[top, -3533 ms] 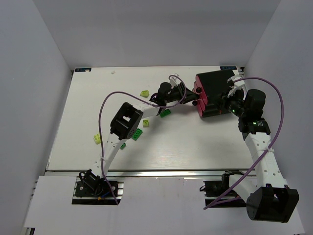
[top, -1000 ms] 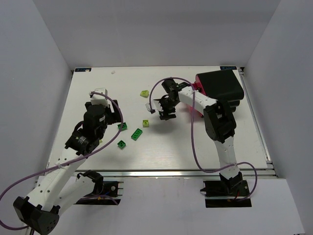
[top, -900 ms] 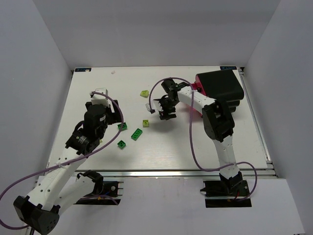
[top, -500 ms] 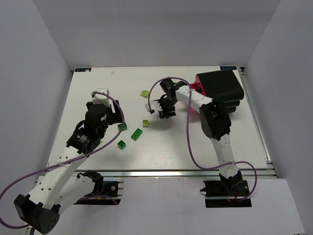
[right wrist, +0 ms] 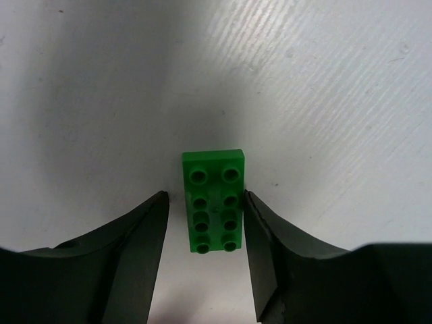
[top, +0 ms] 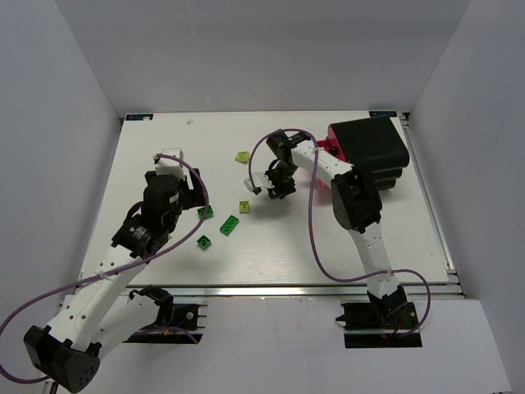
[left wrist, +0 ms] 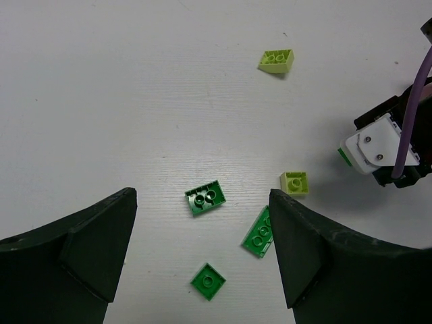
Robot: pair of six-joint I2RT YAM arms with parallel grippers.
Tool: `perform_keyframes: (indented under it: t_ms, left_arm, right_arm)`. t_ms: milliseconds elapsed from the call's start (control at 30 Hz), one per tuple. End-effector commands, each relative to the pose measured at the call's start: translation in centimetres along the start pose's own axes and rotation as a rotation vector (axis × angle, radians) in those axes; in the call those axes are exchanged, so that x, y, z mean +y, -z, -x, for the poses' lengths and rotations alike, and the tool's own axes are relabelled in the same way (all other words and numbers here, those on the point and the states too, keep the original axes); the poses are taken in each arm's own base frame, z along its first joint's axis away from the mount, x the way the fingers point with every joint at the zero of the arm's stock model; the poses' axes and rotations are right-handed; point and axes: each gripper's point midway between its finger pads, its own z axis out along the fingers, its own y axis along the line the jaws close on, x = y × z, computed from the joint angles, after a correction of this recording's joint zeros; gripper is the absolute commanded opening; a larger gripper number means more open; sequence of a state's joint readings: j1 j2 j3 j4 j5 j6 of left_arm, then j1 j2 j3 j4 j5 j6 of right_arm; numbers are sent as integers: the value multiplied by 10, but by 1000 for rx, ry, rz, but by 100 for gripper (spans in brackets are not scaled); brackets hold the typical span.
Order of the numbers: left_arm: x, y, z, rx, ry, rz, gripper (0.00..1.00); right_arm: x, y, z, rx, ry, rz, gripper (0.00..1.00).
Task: Sort the legos into containers by color
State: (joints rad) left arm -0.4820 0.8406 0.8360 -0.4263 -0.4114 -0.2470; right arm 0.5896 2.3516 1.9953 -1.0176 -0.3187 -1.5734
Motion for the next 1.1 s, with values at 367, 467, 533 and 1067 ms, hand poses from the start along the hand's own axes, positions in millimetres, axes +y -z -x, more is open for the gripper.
perform_keyframes:
  t_ms: [367, 467, 533, 1067]
  left_arm:
    - [-3, 1, -3, -3, -1, -19, 89]
    - [-8, -1, -6, 4, 3, -43, 88]
    - [-10, -2, -7, 9, 5, -51, 88]
    - [-15, -7, -17, 42, -9, -59, 86]
  right_arm:
    - [59, -20, -1, -31, -238, 166, 14]
    - [36, 3, 23, -103, -358, 23, 4]
    - [14, 20, 33, -138, -388, -94, 0]
    - [-21, 192, 10, -166, -1057, -755, 0]
